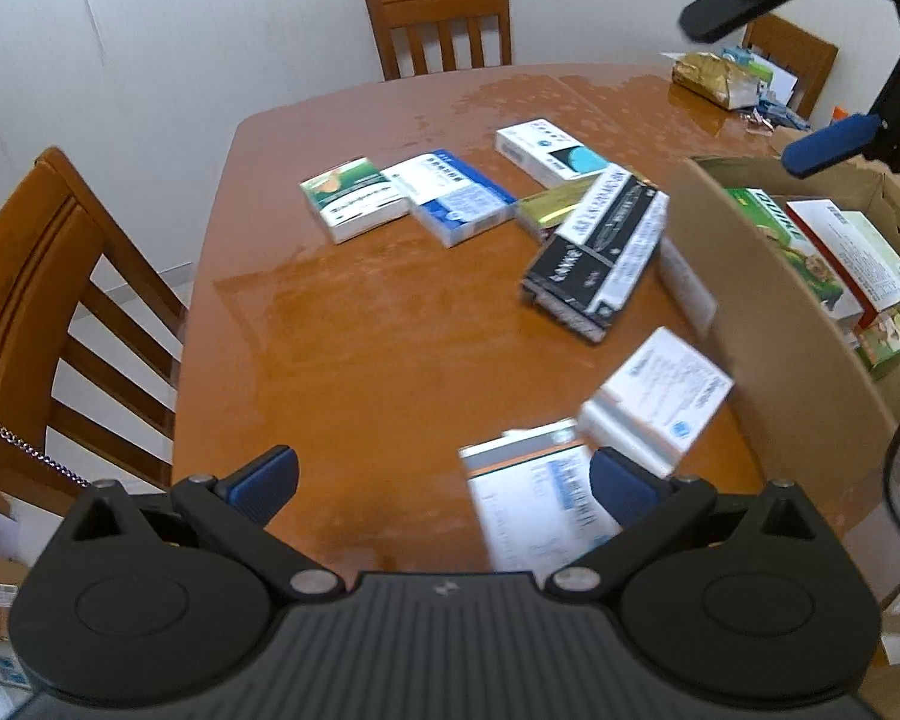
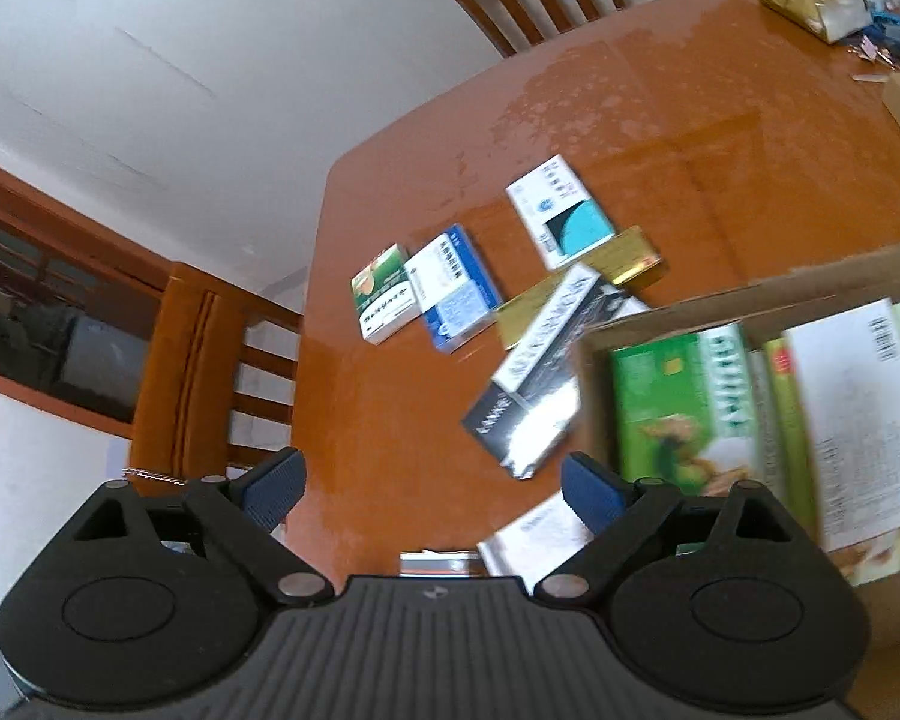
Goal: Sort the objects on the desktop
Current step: 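Withdraw the right gripper and move it down onto the black LANKE box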
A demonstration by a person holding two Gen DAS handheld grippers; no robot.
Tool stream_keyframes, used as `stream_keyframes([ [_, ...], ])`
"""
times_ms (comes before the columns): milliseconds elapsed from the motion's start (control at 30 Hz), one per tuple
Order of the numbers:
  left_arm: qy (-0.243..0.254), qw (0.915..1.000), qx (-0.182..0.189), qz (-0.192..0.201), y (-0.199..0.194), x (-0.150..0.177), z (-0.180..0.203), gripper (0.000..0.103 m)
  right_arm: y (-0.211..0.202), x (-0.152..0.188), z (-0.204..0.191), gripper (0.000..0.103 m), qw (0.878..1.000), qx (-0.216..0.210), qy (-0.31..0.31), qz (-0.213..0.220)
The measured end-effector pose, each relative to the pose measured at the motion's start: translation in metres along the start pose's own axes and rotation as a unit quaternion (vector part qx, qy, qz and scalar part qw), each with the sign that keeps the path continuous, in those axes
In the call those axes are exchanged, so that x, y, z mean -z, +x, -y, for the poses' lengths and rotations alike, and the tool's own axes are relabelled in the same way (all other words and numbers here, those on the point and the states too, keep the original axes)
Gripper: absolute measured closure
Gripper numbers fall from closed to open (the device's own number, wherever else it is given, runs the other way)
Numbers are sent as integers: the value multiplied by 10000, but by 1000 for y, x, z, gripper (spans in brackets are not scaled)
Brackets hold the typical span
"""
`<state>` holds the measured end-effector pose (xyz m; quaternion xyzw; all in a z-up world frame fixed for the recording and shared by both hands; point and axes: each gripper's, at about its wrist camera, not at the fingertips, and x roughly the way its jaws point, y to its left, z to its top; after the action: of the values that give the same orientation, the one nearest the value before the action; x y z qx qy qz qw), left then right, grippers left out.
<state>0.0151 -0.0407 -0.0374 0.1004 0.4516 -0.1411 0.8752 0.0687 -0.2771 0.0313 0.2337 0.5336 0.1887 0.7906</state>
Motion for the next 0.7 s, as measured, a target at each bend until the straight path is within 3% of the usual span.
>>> stream_keyframes([
  [167, 74, 9996, 260, 11, 7, 12, -44, 0, 38, 24, -42, 8, 9983, 571, 97, 68],
  [300, 224, 9989, 400, -4, 11, 19, -74, 0, 71, 37, -50, 8, 9920, 998, 709, 311],
  [500, 280, 9979, 573, -69, 16, 24, -104, 0, 112, 32, -43, 8, 9728, 1688, 1441, 662],
  [700, 299, 9967, 738, -134, 25, 26, -121, 0, 146, 16, -28, 8, 9506, 2475, 1699, 793],
])
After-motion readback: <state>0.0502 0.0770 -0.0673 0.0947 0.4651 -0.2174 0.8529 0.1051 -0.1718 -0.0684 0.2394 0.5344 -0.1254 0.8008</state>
